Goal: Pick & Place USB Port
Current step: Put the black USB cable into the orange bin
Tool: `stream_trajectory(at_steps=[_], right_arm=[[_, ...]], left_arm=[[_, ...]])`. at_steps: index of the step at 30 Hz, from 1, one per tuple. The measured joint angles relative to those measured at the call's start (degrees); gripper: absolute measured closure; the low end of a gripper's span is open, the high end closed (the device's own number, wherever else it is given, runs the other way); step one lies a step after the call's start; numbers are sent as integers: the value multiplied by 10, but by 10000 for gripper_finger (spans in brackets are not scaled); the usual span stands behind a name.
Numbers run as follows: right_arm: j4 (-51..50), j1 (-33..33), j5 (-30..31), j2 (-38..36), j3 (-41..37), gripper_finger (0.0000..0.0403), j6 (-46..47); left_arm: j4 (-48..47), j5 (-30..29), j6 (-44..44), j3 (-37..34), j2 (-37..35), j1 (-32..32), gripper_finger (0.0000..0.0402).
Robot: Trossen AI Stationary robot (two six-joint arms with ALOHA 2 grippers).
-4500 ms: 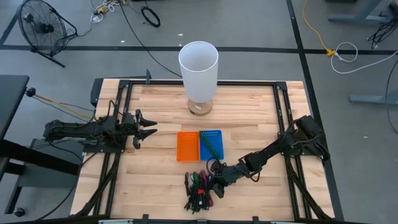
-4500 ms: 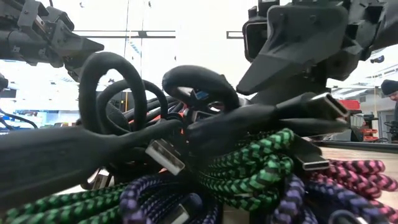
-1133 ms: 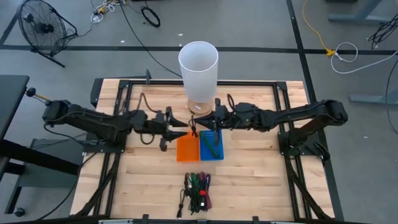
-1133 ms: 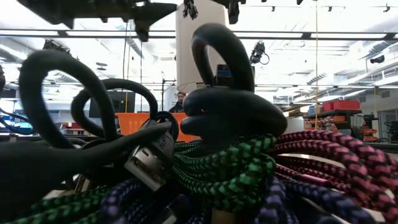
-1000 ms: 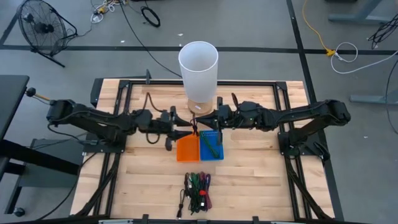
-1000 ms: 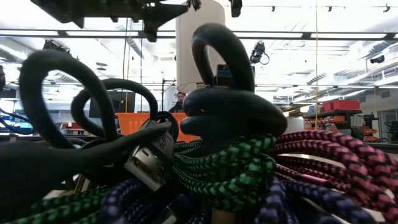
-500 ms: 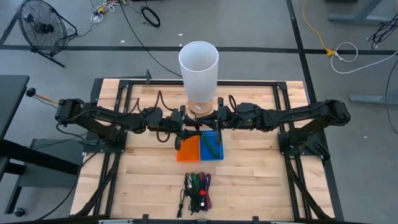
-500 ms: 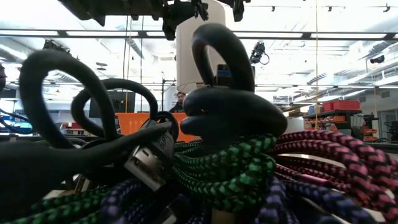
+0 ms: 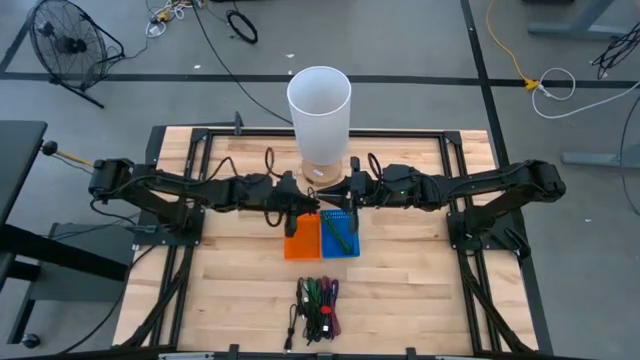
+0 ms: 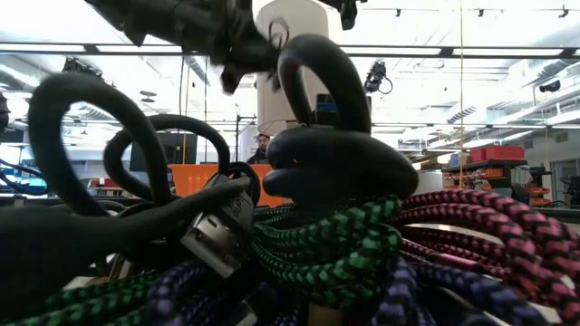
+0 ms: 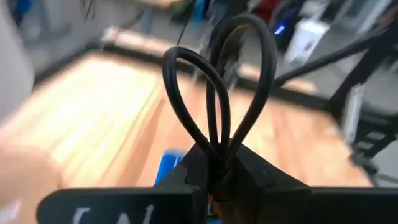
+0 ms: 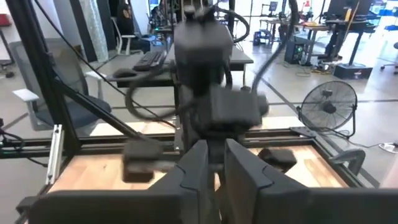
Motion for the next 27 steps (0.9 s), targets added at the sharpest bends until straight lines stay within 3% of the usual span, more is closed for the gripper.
stream_trajectory(at_steps=[9,14,24,27], right_arm=[[-34,-1,16,-24,0,342,3],[-39,-1,16,-25,0,348,2],[-62,-1,16,-25,0,351,2],[-70,-1,16,-25,0,351,2]], left_arm=[[-178,-4,-144,0,1,-11,362],[-175,33,-202,0,26,-36,362],[-185,21,-283,-1,93,-46,361],[-184,22,-297,-1,107,-43,324]])
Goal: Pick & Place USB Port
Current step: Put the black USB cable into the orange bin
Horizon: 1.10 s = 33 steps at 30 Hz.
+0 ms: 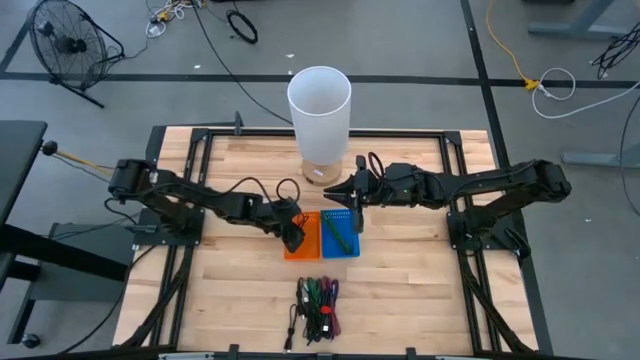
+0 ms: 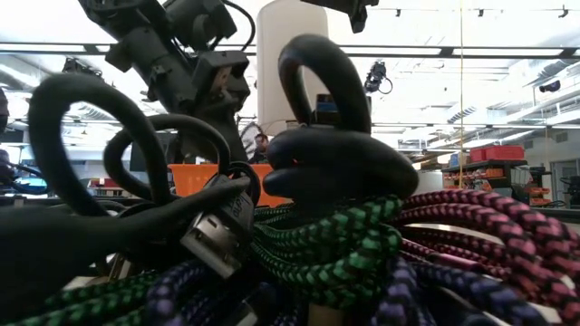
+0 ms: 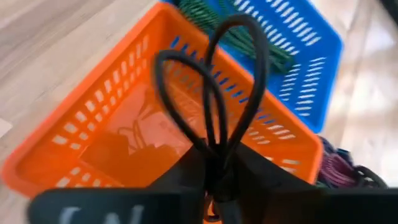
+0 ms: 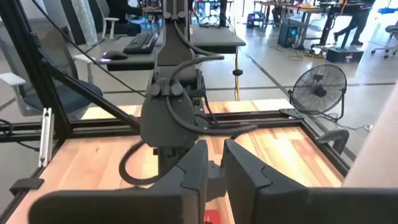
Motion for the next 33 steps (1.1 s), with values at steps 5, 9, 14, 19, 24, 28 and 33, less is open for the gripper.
stream_trajectory(at_steps=[5,9,14,19,24,28,33], right_arm=[[-1,0,0,0,0,351,0],[-1,0,0,0,0,351,0],[-1,0,0,0,0,351,0],[-8,0,9,0,0,351,-1],[-16,-3,9,0,0,351,7],[-24,-8,9,0,0,351,14],[-27,-11,9,0,0,351,16]], left_arm=[[6,-2,1,0,3,6,244],[19,-2,5,0,3,14,212],[33,34,47,0,-2,27,206],[45,134,54,0,-18,30,213],[37,170,66,0,-48,-11,220],[26,146,89,0,-67,-83,227],[-3,74,80,0,-64,-184,232]])
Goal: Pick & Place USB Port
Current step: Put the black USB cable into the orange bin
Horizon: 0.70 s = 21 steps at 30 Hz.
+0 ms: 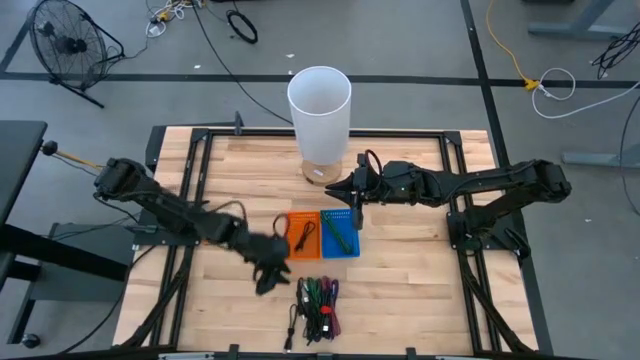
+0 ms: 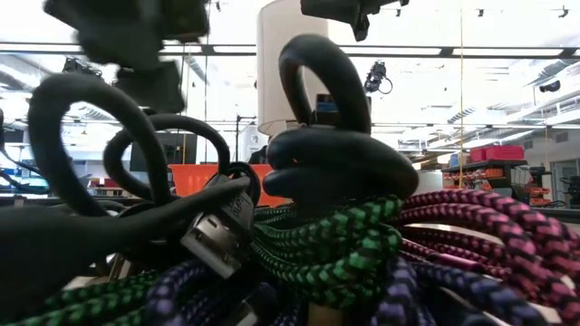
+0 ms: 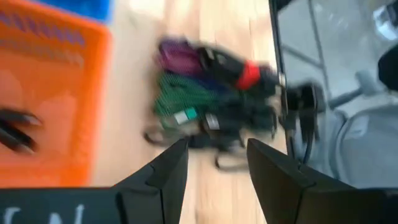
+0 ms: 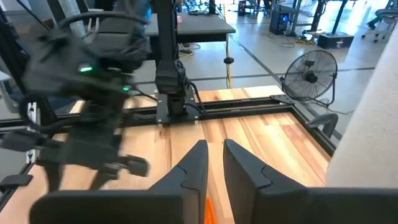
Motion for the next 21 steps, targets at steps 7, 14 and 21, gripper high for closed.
stream_trajectory(at_steps=[7,14,21], right_arm=[[5,0,0,0,0,351,0],[4,0,0,0,0,351,1],[4,0,0,0,0,351,0]], left_arm=[[-20,-65,-202,0,20,-89,232],[20,-106,-348,0,49,-145,232],[147,-139,-447,0,126,-175,232]])
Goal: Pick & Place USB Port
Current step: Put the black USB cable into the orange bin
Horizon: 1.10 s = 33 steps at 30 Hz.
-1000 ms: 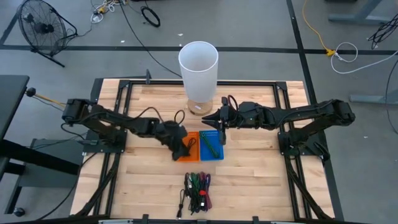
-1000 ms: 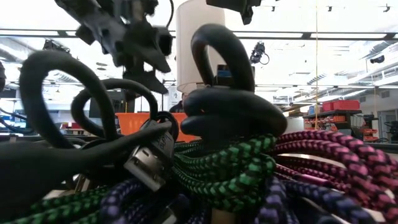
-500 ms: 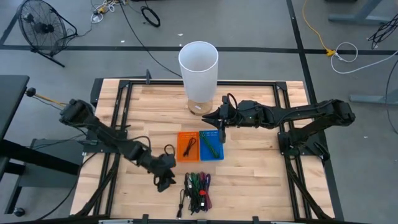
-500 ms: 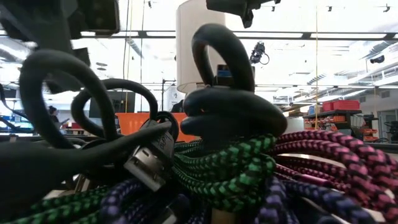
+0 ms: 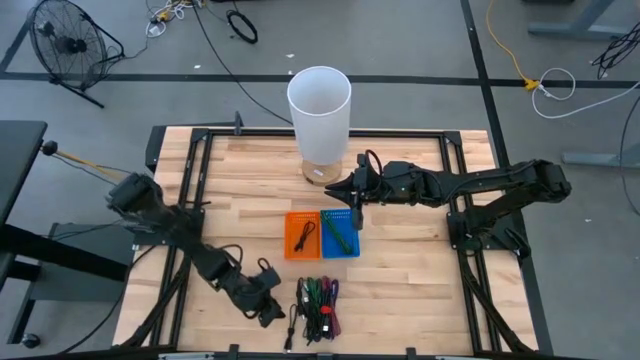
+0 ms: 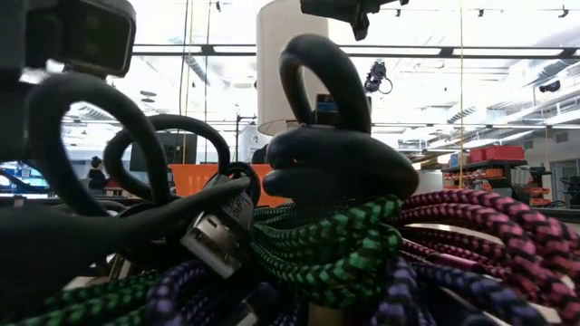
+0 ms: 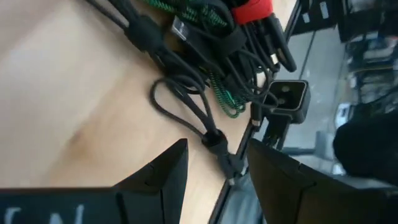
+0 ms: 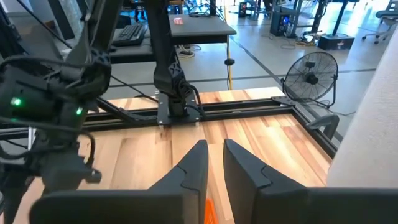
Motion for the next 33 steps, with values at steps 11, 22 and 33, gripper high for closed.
stream_trajectory(at_steps=[11,22,33], right_arm=[[-26,0,-5,0,0,351,0],[-44,0,-5,0,0,351,0],[-47,0,-5,0,0,351,-1]], left_arm=[[123,-4,-92,10,109,-16,232],[-82,25,-64,116,121,-1,232],[-87,25,-62,128,121,16,232]])
